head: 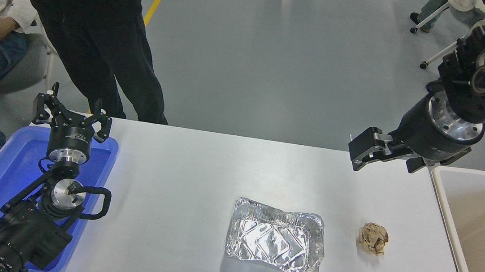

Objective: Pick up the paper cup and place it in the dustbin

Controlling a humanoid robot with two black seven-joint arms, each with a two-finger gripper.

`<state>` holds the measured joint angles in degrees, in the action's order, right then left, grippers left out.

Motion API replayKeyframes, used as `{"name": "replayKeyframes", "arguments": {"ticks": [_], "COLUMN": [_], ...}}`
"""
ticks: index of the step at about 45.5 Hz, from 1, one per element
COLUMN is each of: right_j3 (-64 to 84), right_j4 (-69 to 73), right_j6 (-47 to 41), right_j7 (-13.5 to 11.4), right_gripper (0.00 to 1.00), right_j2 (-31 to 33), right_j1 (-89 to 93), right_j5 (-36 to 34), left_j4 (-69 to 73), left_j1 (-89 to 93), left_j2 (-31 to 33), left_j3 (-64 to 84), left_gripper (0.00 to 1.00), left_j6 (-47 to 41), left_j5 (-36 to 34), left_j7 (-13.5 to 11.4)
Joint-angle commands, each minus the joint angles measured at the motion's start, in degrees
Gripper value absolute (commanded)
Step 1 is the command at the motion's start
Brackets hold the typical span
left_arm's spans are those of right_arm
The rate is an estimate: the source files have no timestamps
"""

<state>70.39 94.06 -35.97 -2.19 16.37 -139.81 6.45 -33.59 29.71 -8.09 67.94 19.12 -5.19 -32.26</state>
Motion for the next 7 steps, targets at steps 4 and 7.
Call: {"name": "replayKeyframes", "arguments": {"ticks": [4, 7], "right_j3": [0.3, 0.4], "right_j4": [0.3, 0.3], "right_j6": [-2.2, -2.3], "right_j7": [0.1, 0.1], "right_gripper": [1.00, 1.00], "right_j2": [-1.2, -1.2], "right_j1": [-0.3, -0.3], "right_j5": [-0.1, -0.1], "left_j4": [0.0, 0.0], "left_j1": [0.0, 0.0], "left_j2": [0.0, 0.0], "left_j3": [0.0, 0.0], "left_gripper": [0.99, 0.99], "left_j6": [0.0, 0.0], "left_j5": [0.0, 0.0], "left_j7": [0.0, 0.0]}}
